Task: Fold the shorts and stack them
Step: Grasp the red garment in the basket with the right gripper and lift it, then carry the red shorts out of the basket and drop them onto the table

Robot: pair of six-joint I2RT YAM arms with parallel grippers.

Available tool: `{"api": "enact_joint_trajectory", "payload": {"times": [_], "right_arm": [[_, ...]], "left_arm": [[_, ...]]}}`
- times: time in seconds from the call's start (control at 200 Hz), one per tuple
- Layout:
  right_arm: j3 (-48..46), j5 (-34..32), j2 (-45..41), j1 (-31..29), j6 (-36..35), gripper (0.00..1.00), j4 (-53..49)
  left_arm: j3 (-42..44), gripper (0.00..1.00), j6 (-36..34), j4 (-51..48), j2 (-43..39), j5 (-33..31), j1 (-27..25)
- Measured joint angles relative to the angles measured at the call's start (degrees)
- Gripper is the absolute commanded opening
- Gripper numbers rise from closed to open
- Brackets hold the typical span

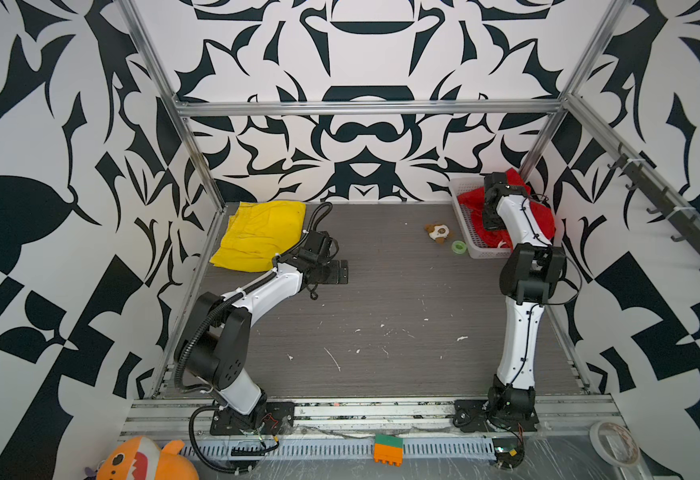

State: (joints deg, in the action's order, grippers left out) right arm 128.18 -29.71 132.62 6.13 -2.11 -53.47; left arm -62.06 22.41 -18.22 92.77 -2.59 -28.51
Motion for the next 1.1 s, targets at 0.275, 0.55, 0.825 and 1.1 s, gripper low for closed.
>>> {"api": "enact_joint_trajectory", "payload": {"times": [0.275, 0.55, 0.825, 1.1], "right_arm": [[-14.53, 4.7, -23.69, -0.13, 2.99, 0.0, 9.22], [-23.41, 6.86, -38.25, -2.71, 3.67, 0.0, 19.89], [-23.39, 13.9, -46.14, -6.93, 5.42, 0.0, 22.38], [-13.31, 28.22, -51.76, -10.4, 9.6, 0.0, 22.49]], "left_arm": [[-0.31, 0.99, 1.44, 0.26, -0.26, 0.2, -0.09], [-0.31, 0.99, 2.43, 0.5, -1.97, 0.5, -0.87], [0.46, 0.97, 2.82, 4.35, -7.04, 2.03, -1.14], [3.89, 0.96, 1.79, 8.57, -13.35, 3.61, -1.14]]}}
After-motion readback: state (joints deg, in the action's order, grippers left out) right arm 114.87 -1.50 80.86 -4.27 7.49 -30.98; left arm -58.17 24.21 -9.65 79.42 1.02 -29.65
